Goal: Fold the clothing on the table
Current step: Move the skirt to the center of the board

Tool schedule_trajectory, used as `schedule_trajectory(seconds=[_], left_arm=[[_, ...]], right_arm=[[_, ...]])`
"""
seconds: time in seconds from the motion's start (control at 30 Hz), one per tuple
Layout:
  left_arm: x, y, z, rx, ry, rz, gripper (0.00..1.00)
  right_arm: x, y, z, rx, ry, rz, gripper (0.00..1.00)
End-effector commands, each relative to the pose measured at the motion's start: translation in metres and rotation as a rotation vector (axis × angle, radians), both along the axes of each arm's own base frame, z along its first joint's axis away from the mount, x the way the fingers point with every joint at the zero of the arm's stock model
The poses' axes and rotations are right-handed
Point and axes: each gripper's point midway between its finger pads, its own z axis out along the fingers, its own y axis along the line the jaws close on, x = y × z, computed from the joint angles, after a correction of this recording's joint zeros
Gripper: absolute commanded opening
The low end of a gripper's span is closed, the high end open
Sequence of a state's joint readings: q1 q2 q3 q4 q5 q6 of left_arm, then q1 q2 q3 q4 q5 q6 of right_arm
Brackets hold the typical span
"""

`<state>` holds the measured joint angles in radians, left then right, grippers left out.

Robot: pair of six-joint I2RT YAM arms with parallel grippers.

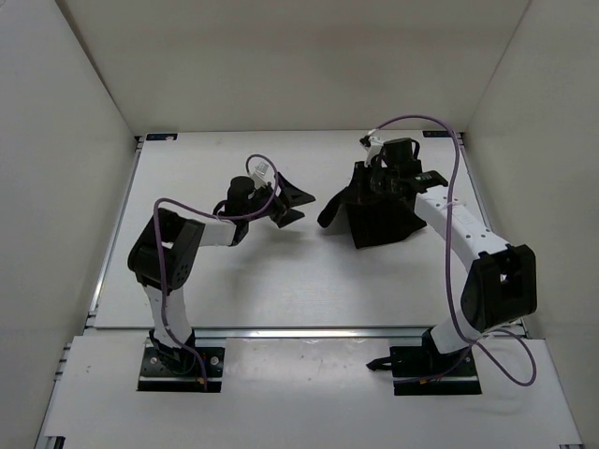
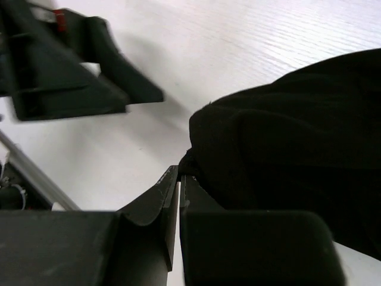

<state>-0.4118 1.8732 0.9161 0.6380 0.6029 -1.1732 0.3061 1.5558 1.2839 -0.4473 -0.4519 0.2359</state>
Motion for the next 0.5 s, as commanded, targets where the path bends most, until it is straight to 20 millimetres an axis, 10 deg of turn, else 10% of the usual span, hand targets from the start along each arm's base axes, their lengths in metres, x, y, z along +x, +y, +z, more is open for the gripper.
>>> schedule_trajectory(seconds=[0.0, 0.47], left_arm=[[0.008, 0.003, -0.01, -0.036, 0.069, 0.077, 0.99], [-0.002, -0.029, -0.005, -0.26, 0.177, 0.034, 0.98]], right_arm=[[-0.004, 0.009, 0.037, 0.083, -0.122, 0.063, 0.0], [-0.022, 0.023, 0.048, 0.122, -0.161, 0.154, 0.0]])
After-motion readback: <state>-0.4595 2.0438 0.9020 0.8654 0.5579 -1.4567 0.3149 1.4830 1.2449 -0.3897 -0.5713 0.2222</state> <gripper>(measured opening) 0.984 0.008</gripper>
